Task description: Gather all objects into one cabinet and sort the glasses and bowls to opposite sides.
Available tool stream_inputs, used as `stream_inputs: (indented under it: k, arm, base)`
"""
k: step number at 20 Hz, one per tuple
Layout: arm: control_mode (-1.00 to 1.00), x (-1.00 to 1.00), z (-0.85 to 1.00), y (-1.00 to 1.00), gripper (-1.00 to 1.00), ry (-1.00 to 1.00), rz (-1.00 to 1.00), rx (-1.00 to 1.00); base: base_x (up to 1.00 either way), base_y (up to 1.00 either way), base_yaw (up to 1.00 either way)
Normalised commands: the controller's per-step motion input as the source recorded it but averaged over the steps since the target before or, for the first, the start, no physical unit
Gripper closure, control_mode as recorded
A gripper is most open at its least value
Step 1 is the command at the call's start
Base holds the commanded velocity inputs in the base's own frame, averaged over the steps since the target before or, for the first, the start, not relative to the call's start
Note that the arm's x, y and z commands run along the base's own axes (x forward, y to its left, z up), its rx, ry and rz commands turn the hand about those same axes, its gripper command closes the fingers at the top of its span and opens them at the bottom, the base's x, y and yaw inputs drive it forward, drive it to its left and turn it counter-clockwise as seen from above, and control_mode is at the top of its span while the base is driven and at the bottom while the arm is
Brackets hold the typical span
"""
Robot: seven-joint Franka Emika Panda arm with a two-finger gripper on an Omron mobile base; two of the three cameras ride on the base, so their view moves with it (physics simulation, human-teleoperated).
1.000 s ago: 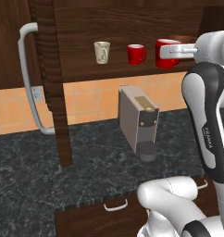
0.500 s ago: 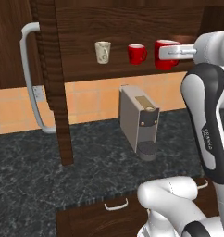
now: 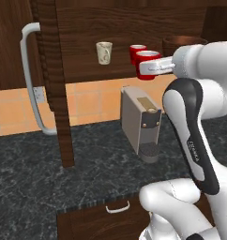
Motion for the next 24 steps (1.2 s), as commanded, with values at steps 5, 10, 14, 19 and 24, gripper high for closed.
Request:
stream_inputs:
  k: [5, 10, 14, 19, 24]
  arm:
    - [-1.0, 0.7, -0.2, 0.26, 1.0, -0.01, -0.01, 0.0]
    - [-1.0, 0.72, -0.13, 0.11, 1.0, 0.0, -0.11, 0.0]
    - [-1.0, 0.7, -0.04, 0.0, 1.0, 0.0, -0.13, 0.0]
    - [-1.0, 0.68, -0.01, 0.0, 1.0, -0.01, -0.11, 0.0]
    - [-1.0, 0.63, -0.11, 0.0, 1.0, 0.0, -0.08, 0.0]
  base:
    - [0.0, 0.0, 0.0]
    - [0.0, 0.0, 0.0]
    - [0.0, 0.0, 0.0]
    - [0.0, 0.0, 0.0]
    - [0.0, 0.0, 0.0]
